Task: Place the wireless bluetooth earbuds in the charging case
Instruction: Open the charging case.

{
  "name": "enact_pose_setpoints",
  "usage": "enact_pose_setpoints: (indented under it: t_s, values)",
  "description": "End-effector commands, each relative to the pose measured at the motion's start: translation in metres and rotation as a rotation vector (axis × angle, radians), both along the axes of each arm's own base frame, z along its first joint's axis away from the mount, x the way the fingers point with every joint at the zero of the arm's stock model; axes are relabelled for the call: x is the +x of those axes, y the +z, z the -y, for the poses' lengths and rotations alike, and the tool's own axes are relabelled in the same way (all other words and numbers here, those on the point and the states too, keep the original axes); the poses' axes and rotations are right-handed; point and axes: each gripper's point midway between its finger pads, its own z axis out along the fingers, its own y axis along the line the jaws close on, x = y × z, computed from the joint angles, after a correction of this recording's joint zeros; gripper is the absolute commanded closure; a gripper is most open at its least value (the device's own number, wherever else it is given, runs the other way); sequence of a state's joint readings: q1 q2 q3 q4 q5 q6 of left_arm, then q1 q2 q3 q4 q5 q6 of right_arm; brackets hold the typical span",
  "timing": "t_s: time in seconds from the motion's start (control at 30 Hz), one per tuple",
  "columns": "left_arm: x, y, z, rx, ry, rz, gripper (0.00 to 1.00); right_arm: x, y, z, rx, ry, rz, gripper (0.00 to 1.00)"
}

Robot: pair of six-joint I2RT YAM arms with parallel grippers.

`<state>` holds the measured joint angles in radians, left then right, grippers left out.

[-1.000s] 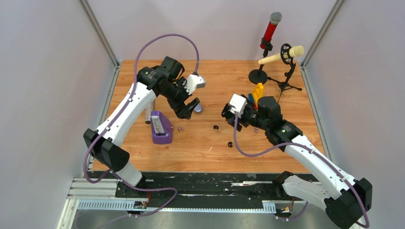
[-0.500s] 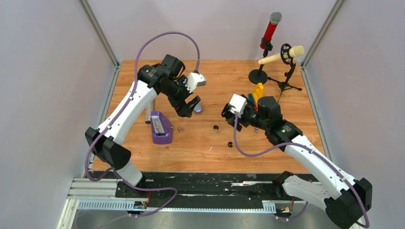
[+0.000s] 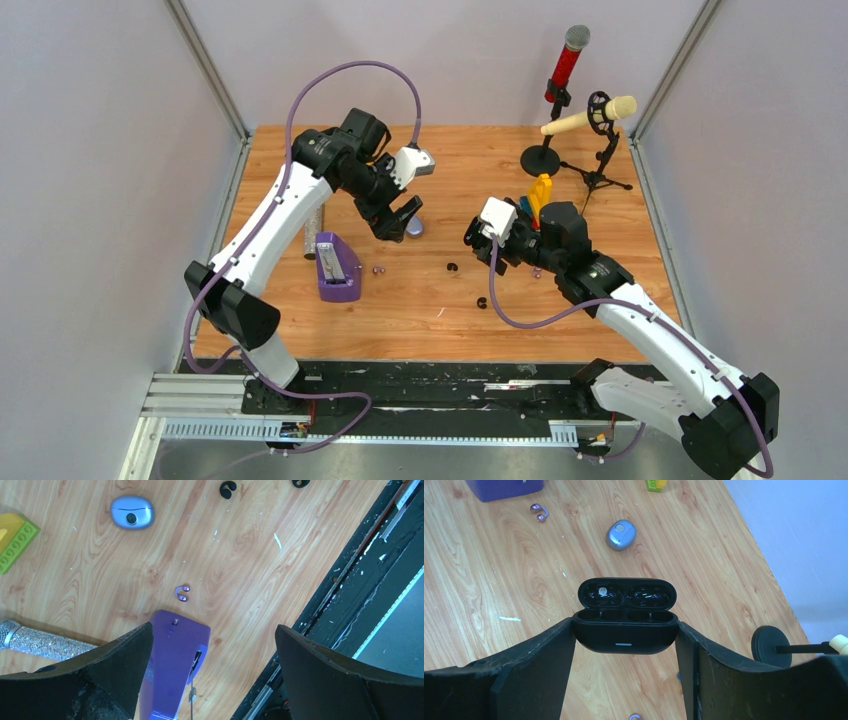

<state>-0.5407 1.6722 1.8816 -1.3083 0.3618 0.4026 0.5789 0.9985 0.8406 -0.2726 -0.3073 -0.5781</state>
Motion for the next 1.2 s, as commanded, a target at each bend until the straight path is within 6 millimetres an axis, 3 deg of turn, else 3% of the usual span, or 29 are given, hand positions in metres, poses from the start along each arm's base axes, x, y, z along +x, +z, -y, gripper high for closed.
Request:
enact_pose_setpoints:
  t_s: [0.0,0.97,1.17]
  values:
    - [0.001,0.014,0.003,-0.036,-0.004,0.024,0.00,0.005,0.019,-0.001,0.026,-0.001,0.052,0.38]
    - [-0.002,0.021,0.005,-0.059,-0.010,0.035,0.00,0.005,0.019,0.000,0.022,-0.001,0.056,0.37]
    - [-0.007,0.049,0.005,-0.123,-0.012,0.116,0.00,0.003,0.026,0.002,0.037,-0.005,0.088,0.37]
